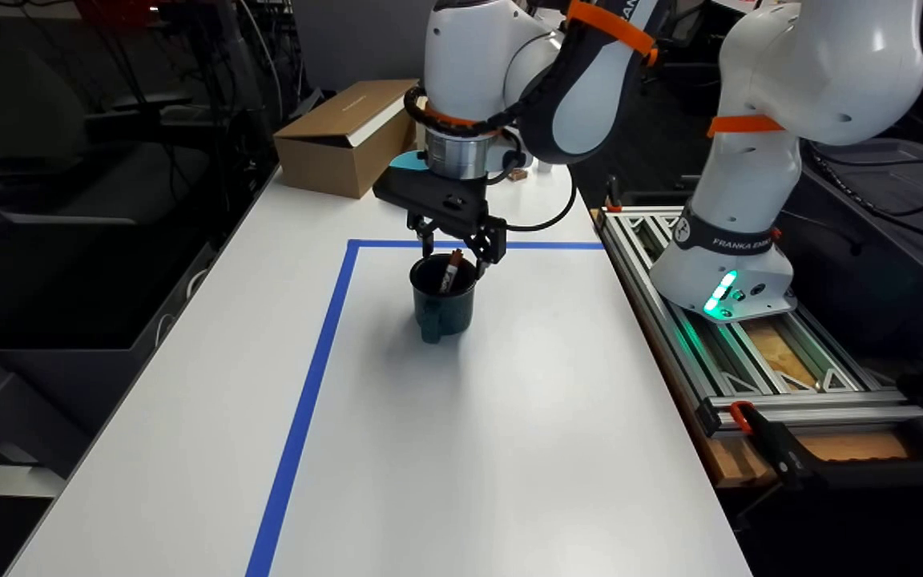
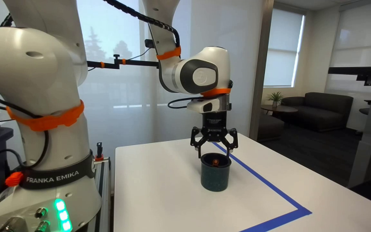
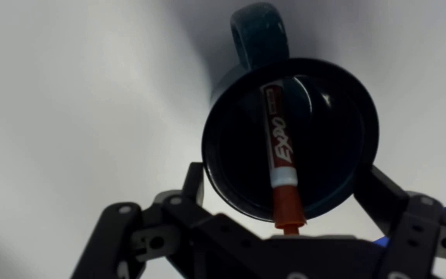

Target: Remove the marker from the mug.

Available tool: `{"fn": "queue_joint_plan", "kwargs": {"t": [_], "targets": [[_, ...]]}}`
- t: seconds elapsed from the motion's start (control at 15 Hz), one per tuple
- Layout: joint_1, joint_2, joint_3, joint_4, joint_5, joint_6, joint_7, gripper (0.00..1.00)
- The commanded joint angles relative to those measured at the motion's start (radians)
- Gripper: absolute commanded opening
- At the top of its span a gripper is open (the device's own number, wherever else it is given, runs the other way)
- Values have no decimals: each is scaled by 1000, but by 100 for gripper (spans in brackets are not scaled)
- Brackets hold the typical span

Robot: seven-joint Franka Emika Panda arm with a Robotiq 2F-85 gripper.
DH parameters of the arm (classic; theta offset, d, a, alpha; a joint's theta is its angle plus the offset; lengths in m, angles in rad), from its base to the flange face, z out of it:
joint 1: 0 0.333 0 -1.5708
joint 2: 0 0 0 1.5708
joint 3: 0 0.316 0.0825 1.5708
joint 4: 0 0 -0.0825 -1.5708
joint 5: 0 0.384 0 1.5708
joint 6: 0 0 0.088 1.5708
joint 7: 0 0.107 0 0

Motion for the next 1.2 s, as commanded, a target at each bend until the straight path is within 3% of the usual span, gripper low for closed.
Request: {"fn": "queue_joint_plan", "kwargs": {"t": [0.0,0.13,0.2,0.27,0.4,0.8,1.13], "targets": [[42,11,-26,17,-12,15,69,81],[54,15,-30,29,-2,7,78,71],[57,15,-32,34,-5,6,87,75],[60,16,-34,39,-6,5,94,64],[66,22,-38,50,-1,4,100,69],[73,55,-69,72,-25,4,138,53],[90,80,-100,72,-53,2,173,57]]}}
